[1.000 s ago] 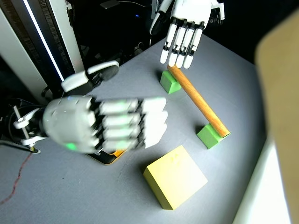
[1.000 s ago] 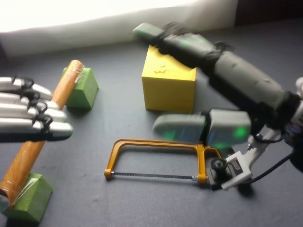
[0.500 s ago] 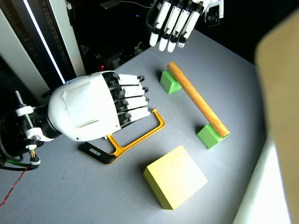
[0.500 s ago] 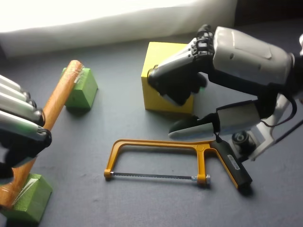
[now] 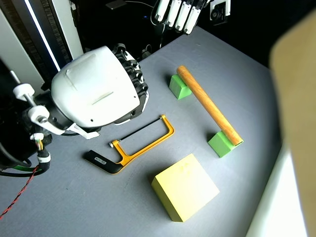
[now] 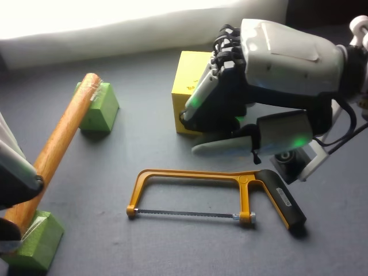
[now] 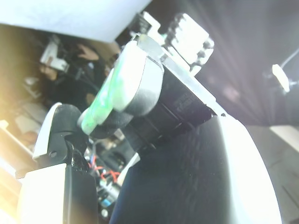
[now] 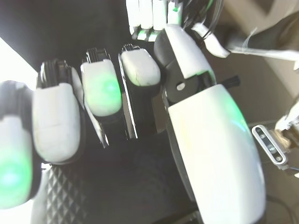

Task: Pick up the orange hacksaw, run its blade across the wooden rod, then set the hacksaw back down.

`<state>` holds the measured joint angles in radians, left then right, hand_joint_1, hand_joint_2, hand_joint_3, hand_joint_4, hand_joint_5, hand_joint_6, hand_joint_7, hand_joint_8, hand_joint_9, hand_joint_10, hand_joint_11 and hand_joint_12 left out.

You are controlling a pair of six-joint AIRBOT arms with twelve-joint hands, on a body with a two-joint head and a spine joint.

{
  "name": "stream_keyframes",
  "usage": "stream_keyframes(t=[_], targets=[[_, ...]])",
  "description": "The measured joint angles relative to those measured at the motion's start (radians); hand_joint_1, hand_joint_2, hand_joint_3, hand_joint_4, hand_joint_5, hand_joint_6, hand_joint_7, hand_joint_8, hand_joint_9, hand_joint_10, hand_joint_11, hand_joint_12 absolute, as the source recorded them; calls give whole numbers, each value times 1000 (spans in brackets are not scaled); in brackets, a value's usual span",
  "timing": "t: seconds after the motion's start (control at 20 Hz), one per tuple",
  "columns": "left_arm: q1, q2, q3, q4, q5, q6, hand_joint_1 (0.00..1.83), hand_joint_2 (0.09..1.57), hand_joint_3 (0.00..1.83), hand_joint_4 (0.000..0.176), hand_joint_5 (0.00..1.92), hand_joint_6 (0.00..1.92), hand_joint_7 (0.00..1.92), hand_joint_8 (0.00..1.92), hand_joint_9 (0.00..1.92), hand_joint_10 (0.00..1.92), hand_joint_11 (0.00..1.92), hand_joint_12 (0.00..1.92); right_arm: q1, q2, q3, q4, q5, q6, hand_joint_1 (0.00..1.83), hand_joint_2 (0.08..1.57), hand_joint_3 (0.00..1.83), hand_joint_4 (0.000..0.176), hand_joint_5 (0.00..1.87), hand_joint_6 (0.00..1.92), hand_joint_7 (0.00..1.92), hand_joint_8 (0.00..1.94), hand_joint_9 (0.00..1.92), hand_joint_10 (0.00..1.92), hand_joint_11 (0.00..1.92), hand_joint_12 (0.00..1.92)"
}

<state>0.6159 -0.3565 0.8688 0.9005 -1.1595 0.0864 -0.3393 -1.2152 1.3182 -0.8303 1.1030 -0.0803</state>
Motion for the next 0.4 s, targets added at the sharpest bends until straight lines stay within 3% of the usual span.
stream_keyframes(t=[0.4], targets=[[4, -7, 33, -4, -9, 3, 733, 1345, 3, 0, 1288, 1921, 1327, 1921, 1413, 1921, 1481, 1921, 82, -34, 75, -169, 3, 109, 655, 1360, 3, 0, 1184, 1921, 1338, 1941, 1490, 1921, 1668, 1921]])
